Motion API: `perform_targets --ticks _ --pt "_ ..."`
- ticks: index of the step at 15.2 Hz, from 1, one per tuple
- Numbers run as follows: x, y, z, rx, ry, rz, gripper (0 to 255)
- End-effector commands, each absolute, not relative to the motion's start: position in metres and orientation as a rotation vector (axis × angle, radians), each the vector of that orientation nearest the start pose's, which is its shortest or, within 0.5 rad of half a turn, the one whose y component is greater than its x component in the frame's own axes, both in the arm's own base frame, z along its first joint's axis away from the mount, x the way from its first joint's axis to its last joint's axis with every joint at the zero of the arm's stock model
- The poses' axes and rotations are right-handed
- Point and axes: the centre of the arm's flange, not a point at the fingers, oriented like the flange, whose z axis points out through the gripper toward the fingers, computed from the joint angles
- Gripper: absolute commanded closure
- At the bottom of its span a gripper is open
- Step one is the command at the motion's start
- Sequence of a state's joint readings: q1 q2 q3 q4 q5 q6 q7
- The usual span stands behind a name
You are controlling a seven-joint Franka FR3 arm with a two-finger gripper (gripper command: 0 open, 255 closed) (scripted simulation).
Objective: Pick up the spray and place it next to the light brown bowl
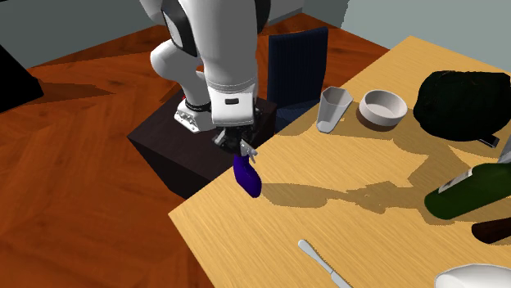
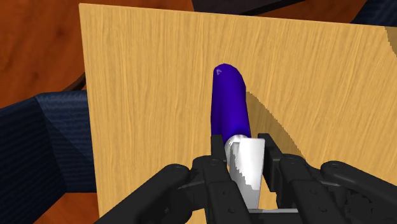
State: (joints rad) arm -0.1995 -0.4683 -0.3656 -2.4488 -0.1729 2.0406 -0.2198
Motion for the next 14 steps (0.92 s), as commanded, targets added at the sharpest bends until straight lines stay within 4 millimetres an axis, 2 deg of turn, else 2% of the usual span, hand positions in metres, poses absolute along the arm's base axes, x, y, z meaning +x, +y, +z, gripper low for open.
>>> perform_targets --ticks 1,14 --pt "0.342 -0.234 0.472 -3.127 0.371 -0.061 255" --pt "0.342 -0.234 0.54 -3.127 0.371 -0.061 255"
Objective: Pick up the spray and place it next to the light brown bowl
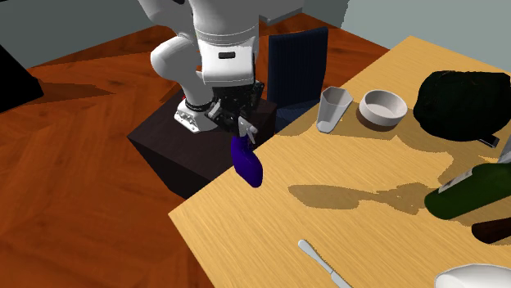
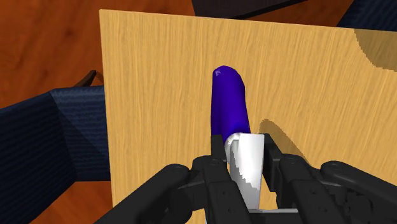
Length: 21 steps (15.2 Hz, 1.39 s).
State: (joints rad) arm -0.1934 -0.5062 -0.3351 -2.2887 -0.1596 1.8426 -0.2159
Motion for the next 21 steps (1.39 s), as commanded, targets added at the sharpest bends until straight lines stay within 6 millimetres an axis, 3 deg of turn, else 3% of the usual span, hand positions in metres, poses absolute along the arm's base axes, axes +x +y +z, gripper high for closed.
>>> perform_targets --ticks 1,21 --pt "0.342 -0.234 0.546 -3.127 0.371 -0.061 255" --pt "0.342 -0.234 0.651 -3.127 0.371 -0.061 255"
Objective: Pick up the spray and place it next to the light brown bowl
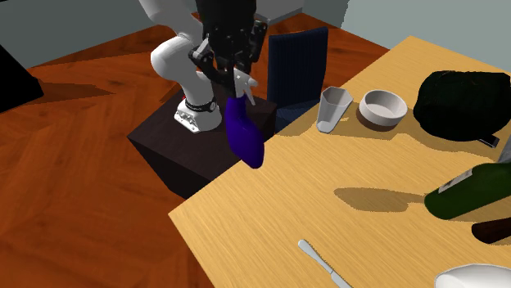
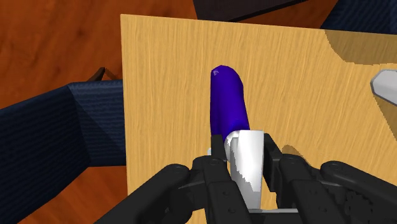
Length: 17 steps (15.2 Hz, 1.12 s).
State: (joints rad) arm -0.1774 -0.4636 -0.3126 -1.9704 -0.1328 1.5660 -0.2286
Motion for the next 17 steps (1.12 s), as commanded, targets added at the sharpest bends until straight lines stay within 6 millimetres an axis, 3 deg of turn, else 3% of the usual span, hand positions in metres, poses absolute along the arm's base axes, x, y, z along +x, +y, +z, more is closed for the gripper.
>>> perform_targets --ticks 1,16,17 --pt "0.342 -0.234 0.657 -3.127 0.371 -0.061 255" --pt "0.342 -0.234 0.734 -3.127 0.371 -0.061 255" --pt "0.346 -0.222 0.731 -3.127 0.371 -0.061 255"
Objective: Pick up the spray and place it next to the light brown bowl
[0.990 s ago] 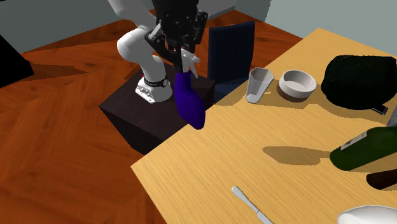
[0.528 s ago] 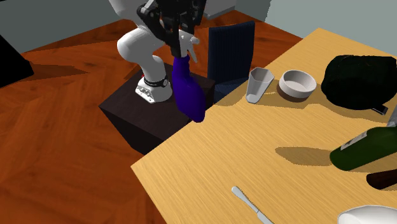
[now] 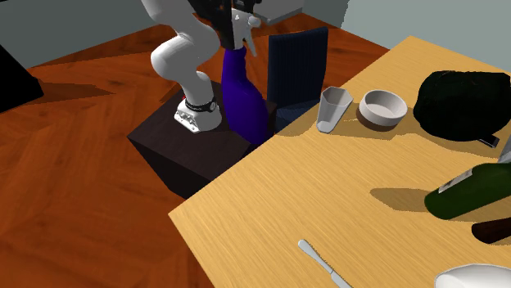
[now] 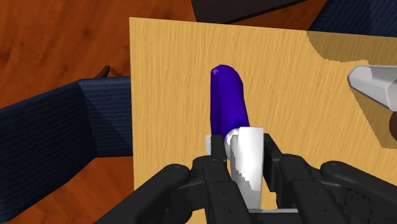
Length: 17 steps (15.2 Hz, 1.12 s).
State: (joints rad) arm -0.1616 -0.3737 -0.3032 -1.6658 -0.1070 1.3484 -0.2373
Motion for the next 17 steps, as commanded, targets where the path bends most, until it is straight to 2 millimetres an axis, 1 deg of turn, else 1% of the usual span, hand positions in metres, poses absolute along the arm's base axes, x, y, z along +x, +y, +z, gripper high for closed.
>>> perform_targets --ticks 1,17 --pt "0.349 -0.209 0.727 -3.127 0.371 -0.061 255" --pt "0.407 -0.013 0.674 -3.127 0.371 -0.061 255"
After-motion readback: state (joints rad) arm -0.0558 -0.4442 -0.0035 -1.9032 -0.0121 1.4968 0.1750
